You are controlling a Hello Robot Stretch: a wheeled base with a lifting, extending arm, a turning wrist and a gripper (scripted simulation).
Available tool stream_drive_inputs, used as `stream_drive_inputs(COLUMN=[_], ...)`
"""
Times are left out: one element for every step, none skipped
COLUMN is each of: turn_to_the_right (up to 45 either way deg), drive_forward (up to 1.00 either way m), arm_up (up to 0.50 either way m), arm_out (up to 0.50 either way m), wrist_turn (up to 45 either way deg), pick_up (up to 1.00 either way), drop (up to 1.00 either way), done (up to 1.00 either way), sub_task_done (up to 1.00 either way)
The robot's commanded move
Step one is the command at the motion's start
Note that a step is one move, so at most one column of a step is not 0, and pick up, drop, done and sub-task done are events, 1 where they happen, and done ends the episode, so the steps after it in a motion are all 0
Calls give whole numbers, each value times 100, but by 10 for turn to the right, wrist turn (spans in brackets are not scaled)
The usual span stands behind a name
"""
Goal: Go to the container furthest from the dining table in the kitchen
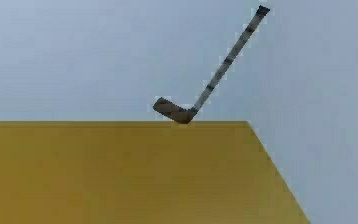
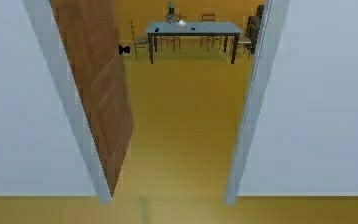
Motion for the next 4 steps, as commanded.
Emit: stream_drive_inputs(turn_to_the_right=[450,420,0,30], drive_forward=[0,0,100,0], arm_up=[0,0,0,0], arm_out=[0,0,0,0], wrist_turn=[0,0,0,0], pick_up=[0,0,0,0], drop=[0,0,0,0], done=[0,0,0,0], sub_task_done=[0,0,0,0])
